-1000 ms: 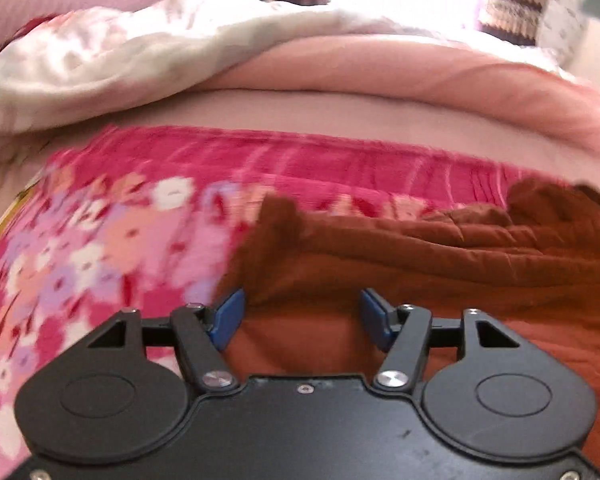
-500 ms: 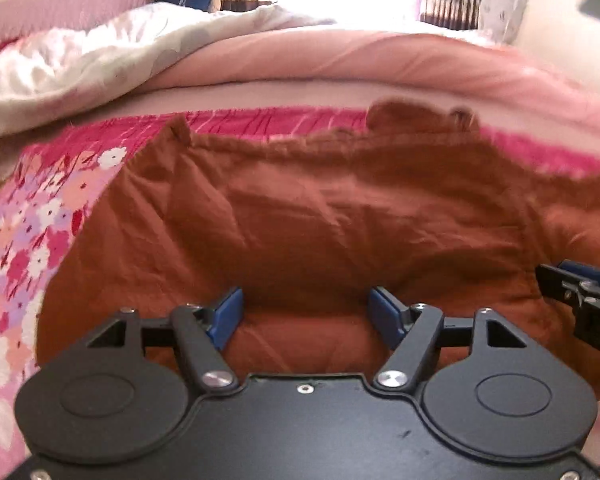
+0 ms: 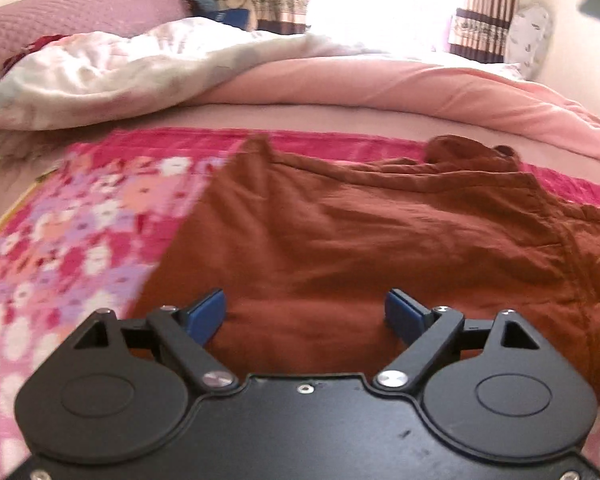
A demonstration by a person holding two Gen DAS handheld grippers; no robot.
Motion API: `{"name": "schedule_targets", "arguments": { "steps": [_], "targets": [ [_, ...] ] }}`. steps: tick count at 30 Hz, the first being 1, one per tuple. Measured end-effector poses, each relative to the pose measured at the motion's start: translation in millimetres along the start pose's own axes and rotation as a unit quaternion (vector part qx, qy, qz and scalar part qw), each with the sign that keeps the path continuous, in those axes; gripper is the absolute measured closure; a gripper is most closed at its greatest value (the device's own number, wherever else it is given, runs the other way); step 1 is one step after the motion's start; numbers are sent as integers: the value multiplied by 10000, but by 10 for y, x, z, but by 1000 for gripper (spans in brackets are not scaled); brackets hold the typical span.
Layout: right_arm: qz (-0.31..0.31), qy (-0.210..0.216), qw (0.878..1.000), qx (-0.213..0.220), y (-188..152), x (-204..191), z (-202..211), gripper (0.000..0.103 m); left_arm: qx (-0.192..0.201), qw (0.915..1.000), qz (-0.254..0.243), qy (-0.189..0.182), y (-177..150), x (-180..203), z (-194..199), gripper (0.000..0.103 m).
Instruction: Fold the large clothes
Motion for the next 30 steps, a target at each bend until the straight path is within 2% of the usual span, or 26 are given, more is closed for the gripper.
{"name": "schedule_targets", "arguments": {
  "steps": [4,7,12,15,19,22,25,28,30],
  "targets": [
    [104,-826,9964,174,-96,377,211,65,-24,9990,61,451,-132,-229,-7,13],
    [-167,-1097,9937,122,-182,708,249,65,-160,9986,172,479,-192,-331,-184,11],
    [-382,-987,9943,-119,-349,936,41,67,-148,9979,-17,623,-265,-257,-294,10],
    [-387,-1023,9940,-46,-436,949,-101,67,-159,9980,-67,604,-275,-257,-391,8],
    [-294,-1224,9920,83,-459,896,-143,67,-212,9986,215,428,-236,-343,-383,8],
    [-337,-1247,9915,166,-437,850,25,66,-207,9984,359,396,-208,-421,-200,11],
    [-711,-1022,9910,491,-325,944,363,65,32,9988,208,439,-177,-400,38,12],
    [-815,-1259,9861,718,-295,1127,585,65,108,9984,-88,554,-206,-332,65,12],
    [-948,-1284,9854,587,-346,1279,599,65,-32,9986,-63,522,-264,-318,2,12]
  ]
}}
Point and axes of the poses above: each gripper's, at about its wrist camera, not at the fingertips, and z roughly against the way its jaws point, x to its right, y to its top, the point moved 7 cm from there along -z, roughly the way its jaws point, and after that the axes turned 2 degrees about y, right-handed, at the moved point
